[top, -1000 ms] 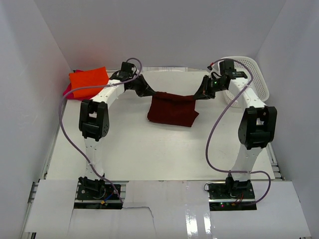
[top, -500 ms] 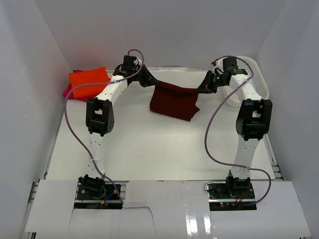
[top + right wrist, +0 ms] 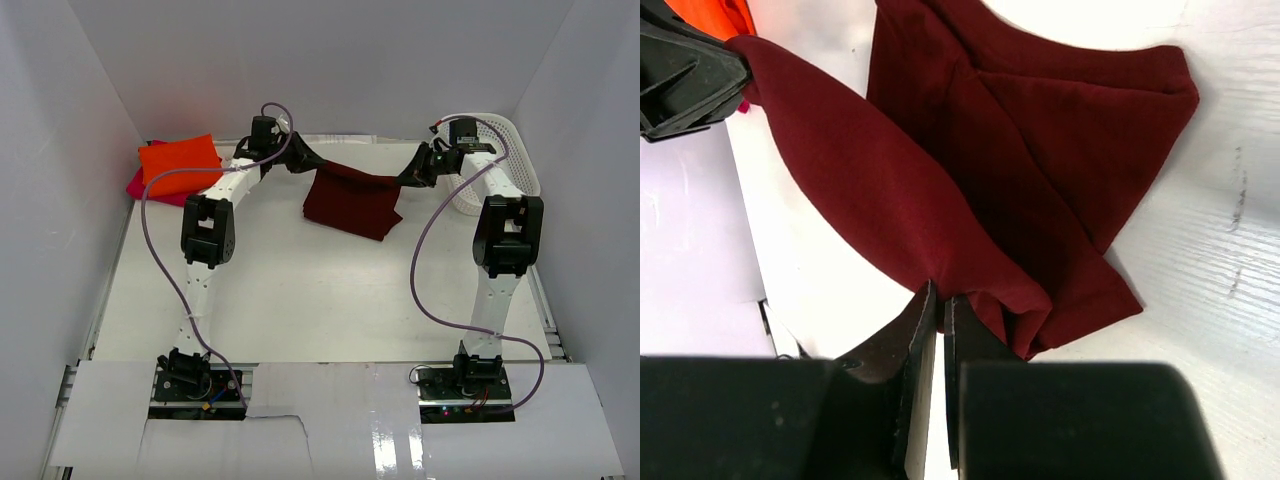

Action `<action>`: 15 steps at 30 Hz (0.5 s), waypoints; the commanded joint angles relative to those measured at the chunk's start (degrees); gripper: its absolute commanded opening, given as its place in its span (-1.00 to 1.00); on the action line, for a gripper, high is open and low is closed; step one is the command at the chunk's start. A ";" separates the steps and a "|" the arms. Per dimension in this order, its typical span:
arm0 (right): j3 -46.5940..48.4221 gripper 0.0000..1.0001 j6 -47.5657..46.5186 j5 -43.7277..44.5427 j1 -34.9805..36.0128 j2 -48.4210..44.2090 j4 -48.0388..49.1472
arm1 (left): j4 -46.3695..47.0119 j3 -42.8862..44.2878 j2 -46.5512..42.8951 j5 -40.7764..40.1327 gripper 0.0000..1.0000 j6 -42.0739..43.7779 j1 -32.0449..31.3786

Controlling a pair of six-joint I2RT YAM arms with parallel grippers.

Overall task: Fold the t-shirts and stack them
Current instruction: Fold the long partially folded tshirt into a neat square

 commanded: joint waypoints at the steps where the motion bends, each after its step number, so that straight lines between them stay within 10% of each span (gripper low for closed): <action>1: 0.67 -0.85 1.14 0.75 -0.77 0.05 3.19 | 5.95 3.47 0.03 2.79 -0.56 -0.98 -0.31; 4: 0.67 -0.85 1.49 0.84 -0.77 -0.22 3.36 | 6.57 5.76 1.88 3.76 -0.54 -2.12 -0.58; 11: 0.32 -0.80 1.58 2.68 -0.77 -1.36 3.62 | 7.80 2.78 -0.31 1.30 0.67 -1.51 -0.93; 15: -0.91 -0.39 1.84 7.50 -0.77 -2.68 3.80 | 7.37 1.64 -2.59 0.68 0.71 -0.11 -0.93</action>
